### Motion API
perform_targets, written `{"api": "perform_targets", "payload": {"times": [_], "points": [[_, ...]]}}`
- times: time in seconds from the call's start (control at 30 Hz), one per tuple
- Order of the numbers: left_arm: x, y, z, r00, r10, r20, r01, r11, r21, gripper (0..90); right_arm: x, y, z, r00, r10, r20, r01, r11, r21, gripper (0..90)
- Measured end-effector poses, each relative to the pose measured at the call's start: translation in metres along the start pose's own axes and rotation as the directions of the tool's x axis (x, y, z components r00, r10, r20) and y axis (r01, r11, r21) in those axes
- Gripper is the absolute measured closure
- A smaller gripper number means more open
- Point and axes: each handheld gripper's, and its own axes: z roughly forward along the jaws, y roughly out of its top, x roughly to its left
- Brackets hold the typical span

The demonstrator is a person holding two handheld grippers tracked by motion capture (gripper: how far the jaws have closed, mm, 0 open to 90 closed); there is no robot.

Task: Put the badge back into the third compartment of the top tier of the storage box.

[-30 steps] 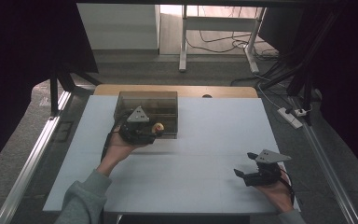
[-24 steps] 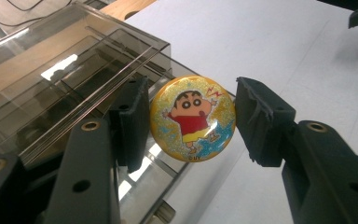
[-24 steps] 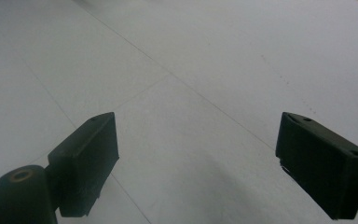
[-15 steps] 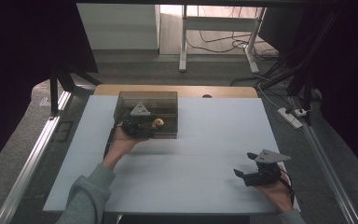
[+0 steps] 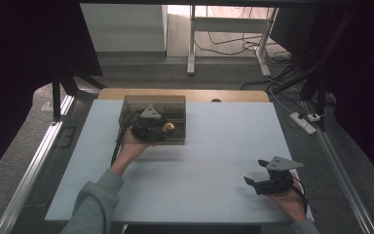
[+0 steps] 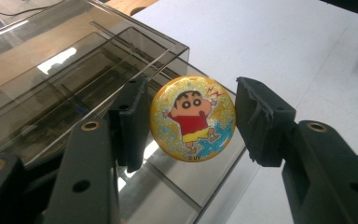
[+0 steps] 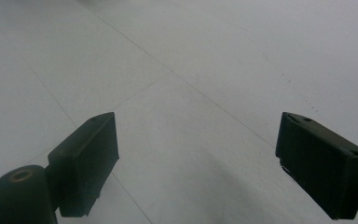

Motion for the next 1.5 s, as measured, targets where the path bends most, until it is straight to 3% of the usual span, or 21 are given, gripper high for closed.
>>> {"api": "perform_targets", "payload": {"times": [0.43,0.53,0.7,1.5], "points": [[-0.002,0.000,0.001,0.9998,0.003,0.020,-0.003,0.9999,-0.013,45.7,0.001,0.000,0.000,1.0000,-0.002,0.002,0.002,1.000,-0.002,12.9],[-0.003,0.001,0.001,0.9998,0.005,0.020,-0.005,0.9998,-0.018,36.0,0.000,0.000,0.000,1.0000,-0.002,0.003,0.002,1.000,-0.002,12.9],[-0.003,0.001,-0.002,0.9994,-0.003,0.034,0.003,0.9997,-0.024,30.7,0.000,0.000,0.000,1.0000,-0.002,0.004,0.002,1.000,0.000,12.9],[-0.011,-0.008,-0.014,0.9999,0.003,0.010,-0.003,0.9990,-0.044,30.1,0.001,0.001,-0.002,1.0000,-0.006,-0.001,0.006,1.000,-0.010,13.0]]}}
